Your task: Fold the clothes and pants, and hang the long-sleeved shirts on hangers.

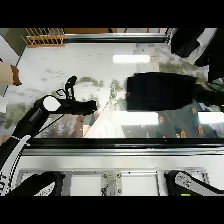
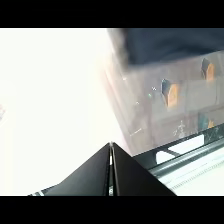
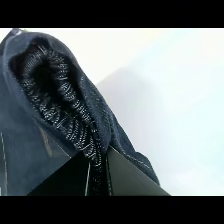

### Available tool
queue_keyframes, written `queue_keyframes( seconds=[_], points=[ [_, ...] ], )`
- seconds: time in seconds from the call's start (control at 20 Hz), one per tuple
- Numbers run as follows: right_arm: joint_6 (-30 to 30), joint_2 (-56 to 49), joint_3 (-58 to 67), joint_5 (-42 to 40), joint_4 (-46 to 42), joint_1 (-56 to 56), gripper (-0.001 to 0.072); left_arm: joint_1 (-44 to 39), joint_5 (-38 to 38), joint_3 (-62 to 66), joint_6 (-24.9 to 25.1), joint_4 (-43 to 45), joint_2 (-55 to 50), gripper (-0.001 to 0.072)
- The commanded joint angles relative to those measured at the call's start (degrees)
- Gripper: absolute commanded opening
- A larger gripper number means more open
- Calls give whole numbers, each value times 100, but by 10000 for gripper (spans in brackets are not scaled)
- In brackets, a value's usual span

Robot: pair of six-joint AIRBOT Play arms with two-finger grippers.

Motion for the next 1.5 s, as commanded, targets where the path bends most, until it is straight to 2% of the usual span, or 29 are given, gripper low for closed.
queue_keyframes(
  seconds=[0.0,0.2,0.45,0.65,0.7,0.75,0.8,0.9,1.0,1.15,1.3,1.35,1.45],
  points=[
    [1143,640,31,-26,-1661,-1657,14,4,-9,-2,2,4,-2,24],
    [1775,715,-404,295,-2358,-2518,14,4,-15,-2,2,4,-2,24],
    [1851,715,-942,595,-2599,-2535,13,4,-13,-2,2,13,-2,24],
    [1849,728,-946,595,-3386,-2538,25,4,-15,-2,2,13,-2,24],
    [1847,728,-942,595,-3560,-2542,183,4,-13,-2,4,13,-2,24],
    [1847,728,-914,597,-3757,-2551,497,4,-15,-2,2,11,-2,24],
    [1847,734,-831,645,-4044,-2549,671,4,-24,-2,2,11,-2,24],
    [1843,807,-533,732,-4559,-2549,670,4,-28,-2,2,11,-2,24],
    [1840,1012,-262,540,-4413,-2516,670,4,-9,-2,4,13,-4,24],
    [1185,1504,-254,157,-2944,-2022,669,4,-13,-2,4,13,-4,24],
    [459,1814,-354,387,-1370,-852,670,4,-9,-2,4,13,-4,24],
    [402,1893,-435,409,-1093,-304,670,4,-9,-2,4,13,-4,24],
    [402,1928,-535,511,-1139,857,670,4,-9,-2,4,13,-4,24]
  ],
)
